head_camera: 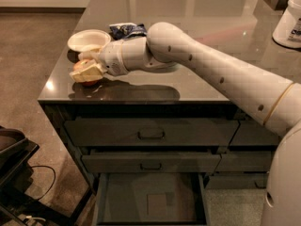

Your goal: Place apple into bottom drawer

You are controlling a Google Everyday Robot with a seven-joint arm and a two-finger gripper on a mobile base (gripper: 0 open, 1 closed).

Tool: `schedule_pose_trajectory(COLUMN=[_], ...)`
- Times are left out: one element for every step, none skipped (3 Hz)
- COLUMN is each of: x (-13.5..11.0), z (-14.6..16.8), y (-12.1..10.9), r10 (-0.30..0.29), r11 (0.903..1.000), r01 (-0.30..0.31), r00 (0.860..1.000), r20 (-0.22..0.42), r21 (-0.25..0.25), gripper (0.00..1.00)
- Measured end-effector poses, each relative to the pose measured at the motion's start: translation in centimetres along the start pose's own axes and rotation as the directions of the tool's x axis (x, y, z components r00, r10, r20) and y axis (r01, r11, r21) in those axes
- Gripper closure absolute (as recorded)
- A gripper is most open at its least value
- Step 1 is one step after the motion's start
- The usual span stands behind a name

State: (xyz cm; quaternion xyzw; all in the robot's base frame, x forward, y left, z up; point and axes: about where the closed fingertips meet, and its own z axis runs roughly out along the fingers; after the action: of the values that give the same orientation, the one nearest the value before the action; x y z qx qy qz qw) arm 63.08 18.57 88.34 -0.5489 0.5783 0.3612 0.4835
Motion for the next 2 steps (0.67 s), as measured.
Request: schedule_pose_trajectory(x=[-0.5,-0.6], z=[-2.4,-5.7], y=[1.8,5.2], r10=[0.022,0.059], r11=[0.9997,0.9961], r01=[-0.022,-0.057], r00=[0.999,0.998], r20=[-0.024,-0.030], r21=[0.009,0.068], gripper=[1.00,1.00])
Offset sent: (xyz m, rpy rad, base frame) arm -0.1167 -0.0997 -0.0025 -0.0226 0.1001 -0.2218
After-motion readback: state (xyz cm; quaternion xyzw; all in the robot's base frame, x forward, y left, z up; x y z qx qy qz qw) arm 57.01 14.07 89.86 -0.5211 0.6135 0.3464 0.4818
